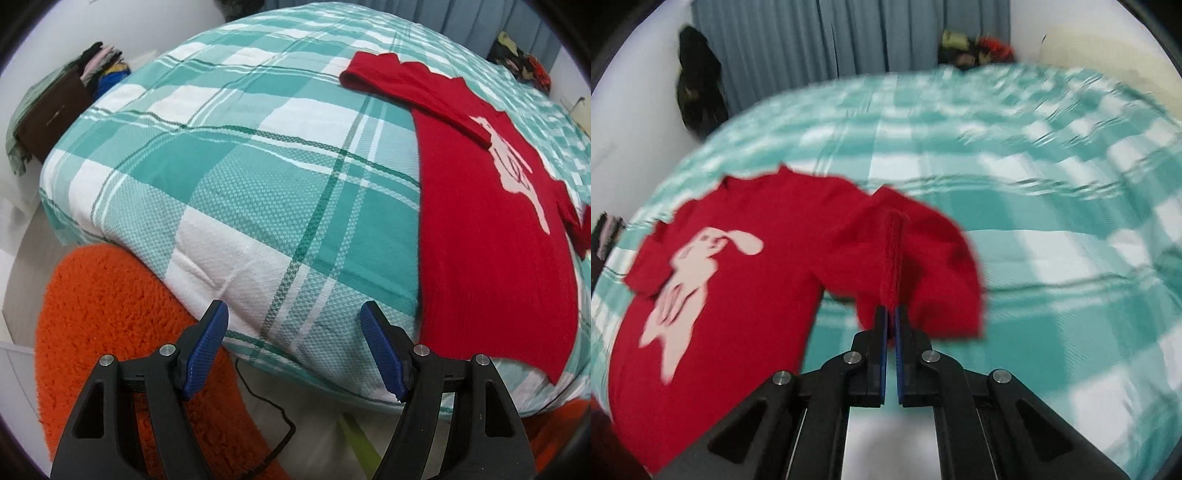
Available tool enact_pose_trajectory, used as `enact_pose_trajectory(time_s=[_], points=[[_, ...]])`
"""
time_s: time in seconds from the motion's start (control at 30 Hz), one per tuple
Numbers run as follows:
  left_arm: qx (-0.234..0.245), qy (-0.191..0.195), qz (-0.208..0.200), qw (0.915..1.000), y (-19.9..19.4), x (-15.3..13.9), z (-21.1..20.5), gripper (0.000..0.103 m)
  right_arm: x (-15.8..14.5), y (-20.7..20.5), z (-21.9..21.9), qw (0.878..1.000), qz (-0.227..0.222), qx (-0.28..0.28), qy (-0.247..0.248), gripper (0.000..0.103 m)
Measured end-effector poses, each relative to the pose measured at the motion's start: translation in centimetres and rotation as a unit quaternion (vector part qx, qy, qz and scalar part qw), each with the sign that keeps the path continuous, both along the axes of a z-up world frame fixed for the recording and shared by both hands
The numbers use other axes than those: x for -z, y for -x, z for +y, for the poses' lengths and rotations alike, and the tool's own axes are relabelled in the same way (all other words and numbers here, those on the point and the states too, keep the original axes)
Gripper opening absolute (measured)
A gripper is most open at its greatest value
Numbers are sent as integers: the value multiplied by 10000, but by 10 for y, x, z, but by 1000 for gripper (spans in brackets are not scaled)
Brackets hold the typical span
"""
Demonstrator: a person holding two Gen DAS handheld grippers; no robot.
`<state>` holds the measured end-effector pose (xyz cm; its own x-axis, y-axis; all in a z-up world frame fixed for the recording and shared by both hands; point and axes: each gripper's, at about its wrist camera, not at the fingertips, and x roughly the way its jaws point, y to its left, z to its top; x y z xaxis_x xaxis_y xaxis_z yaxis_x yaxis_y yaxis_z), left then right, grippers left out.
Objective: Fold small clothes
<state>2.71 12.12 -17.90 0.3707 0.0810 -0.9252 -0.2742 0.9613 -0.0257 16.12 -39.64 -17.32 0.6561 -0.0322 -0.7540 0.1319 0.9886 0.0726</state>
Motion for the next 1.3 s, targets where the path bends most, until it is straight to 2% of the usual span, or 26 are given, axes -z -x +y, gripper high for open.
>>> enact_pose_trajectory(time_s=[0.07, 0.1, 0.17, 0.2, 0.27, 0.33, 0.37, 0.4, 0.5, 0.53, 0.6, 0.63, 0.67, 0.7, 0.8, 0.87, 0.93, 1.0, 1.03, 1.07, 1.1, 1.17, 1.2, 1.23, 1.3], points=[[-10, 45, 52, 10000, 0, 2, 0, 76, 2, 51, -19, 9996, -10, 278, 43, 6], [-1, 49, 67, 10000, -1, 3, -1, 76, 9, 69, -27, 9990, 119, 441, -24, 14], [23, 14, 63, 10000, -1, 4, -2, 76, 33, 108, -47, 9931, 656, 841, -481, 23], [33, -9, 56, 10000, 0, 3, -2, 76, 40, 121, -55, 9897, 765, 981, -712, 23], [30, -42, 47, 10000, 1, 3, -3, 76, 38, 147, -69, 9826, 596, 1276, -1211, 24], [-8, -47, 44, 10000, 2, 3, -2, 76, 22, 151, -79, 9782, 218, 1355, -1562, 40], [-32, -36, 55, 10000, 1, 4, -2, 76, 17, 149, -84, 9734, 74, 1358, -1842, 70], [-54, -25, 66, 10000, 1, 5, -2, 76, 16, 146, -88, 9676, -20, 1377, -2117, 78], [-91, -17, 38, 10000, 2, 3, -1, 76, 30, 143, -108, 9308, -227, 1862, -3137, 78], [-103, -17, 19, 9999, 3, 2, 0, 76, 46, 145, -116, 9040, -211, 2169, -3678, 77], [-145, 10, 1, 9999, 5, 1, 3, 76, 71, 157, -127, 8459, -299, 2638, -4626, 66], [-172, 34, 17, 9998, 5, 2, 4, 76, 81, 161, -130, 8229, -375, 2767, -4948, 65], [-203, 70, 59, 9998, 4, 4, 6, 76, 85, 162, -132, 8141, -416, 2799, -5071, 65], [-213, 85, 91, 9997, 4, 6, 6, 76, 86, 158, -133, 8122, -401, 2763, -5123, 65], [-185, 27, 132, 9997, 1, 8, 3, 76, 89, 134, -132, 8263, -36, 2505, -5045, 65], [-134, -25, 152, 9998, 0, 9, -1, 77, 94, 120, -135, 8259, 57, 2506, -5051, 64], [-110, -59, 170, 9998, 0, 10, -2, 78, 100, 111, -135, 8252, -26, 2541, -5044, 64], [-103, -49, 182, 9998, 0, 10, -2, 78, 103, 104, -131, 8300, -115, 2536, -4967, 64], [-107, -32, 185, 9998, 0, 10, -1, 79, 100, 100, -128, 8385, -171, 2465, -4857, 58], [-108, -23, 190, 9998, 0, 10, 0, 79, 98, 99, -127, 8475, -186, 2416, -4722, 22], [-109, -10, 204, 9997, 0, 10, 0, 79, 96, 99, -128, 8540, -180, 2406, -4610, 6], [-96, -12, 207, 9997, 1, 10, 0, 79, 87, 105, -138, 8457, -365, 2505, -4698, 6], [-94, -14, 208, 9997, 1, 10, 0, 79, 74, 109, -148, 8467, -553, 2554, -4635, 6], [-100, -16, 209, 9997, 1, 9, 1, 79, 65, 111, -157, 8504, -674, 2542, -4558, 6], [-121, -8, 220, 9997, 0, 10, 1, 79, 37, 112, -183, 8704, -818, 2423, -4208, 6]])
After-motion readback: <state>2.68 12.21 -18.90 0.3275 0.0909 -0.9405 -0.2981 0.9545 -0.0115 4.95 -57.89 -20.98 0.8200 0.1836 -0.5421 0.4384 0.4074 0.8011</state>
